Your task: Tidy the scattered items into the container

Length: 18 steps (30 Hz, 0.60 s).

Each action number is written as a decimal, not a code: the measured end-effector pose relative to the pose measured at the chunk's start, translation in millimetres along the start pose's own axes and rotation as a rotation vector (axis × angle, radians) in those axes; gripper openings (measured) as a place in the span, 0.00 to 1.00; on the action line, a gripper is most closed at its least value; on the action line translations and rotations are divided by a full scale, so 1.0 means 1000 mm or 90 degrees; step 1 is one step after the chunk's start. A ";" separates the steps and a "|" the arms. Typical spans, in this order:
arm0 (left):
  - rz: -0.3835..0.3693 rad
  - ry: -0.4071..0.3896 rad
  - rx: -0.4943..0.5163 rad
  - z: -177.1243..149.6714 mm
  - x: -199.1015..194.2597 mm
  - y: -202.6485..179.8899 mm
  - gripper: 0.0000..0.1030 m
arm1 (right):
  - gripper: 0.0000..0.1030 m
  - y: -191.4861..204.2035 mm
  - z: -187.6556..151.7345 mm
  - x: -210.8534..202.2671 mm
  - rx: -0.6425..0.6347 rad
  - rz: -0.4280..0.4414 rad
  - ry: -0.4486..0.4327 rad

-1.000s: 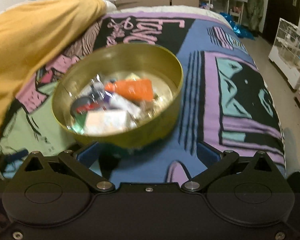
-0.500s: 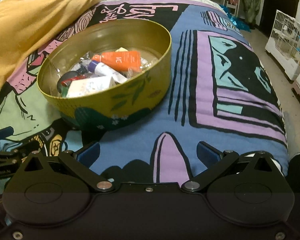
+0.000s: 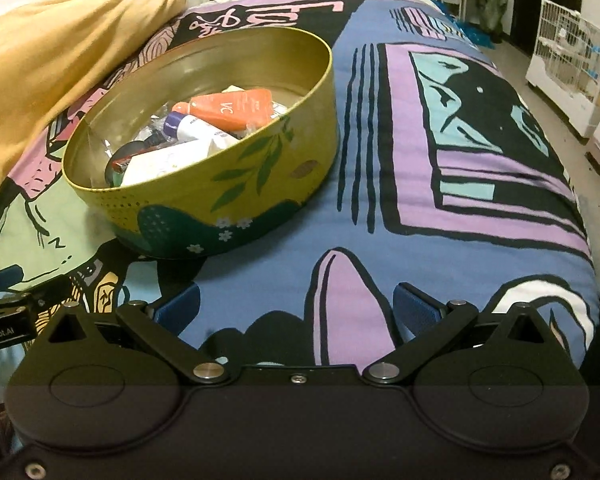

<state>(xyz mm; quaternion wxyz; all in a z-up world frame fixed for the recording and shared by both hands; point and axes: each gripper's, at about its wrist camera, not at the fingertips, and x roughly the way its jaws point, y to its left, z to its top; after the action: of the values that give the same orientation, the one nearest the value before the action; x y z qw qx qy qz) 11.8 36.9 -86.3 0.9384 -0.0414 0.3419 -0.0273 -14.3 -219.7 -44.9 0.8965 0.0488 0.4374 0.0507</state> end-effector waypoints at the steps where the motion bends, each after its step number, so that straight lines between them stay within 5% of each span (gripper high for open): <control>1: 0.002 0.001 -0.002 0.000 0.001 0.000 1.00 | 1.00 0.000 0.000 0.000 0.002 0.001 -0.001; 18: 0.022 0.012 0.001 -0.002 0.009 -0.002 1.00 | 1.00 0.005 -0.003 0.009 0.004 -0.024 -0.013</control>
<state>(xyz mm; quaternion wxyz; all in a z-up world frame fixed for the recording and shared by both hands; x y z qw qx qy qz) 17.4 34.4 -93.1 0.9354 -0.0345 0.3516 -0.0121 -11.2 -213.1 -53.2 0.9017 0.0439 0.4290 0.0320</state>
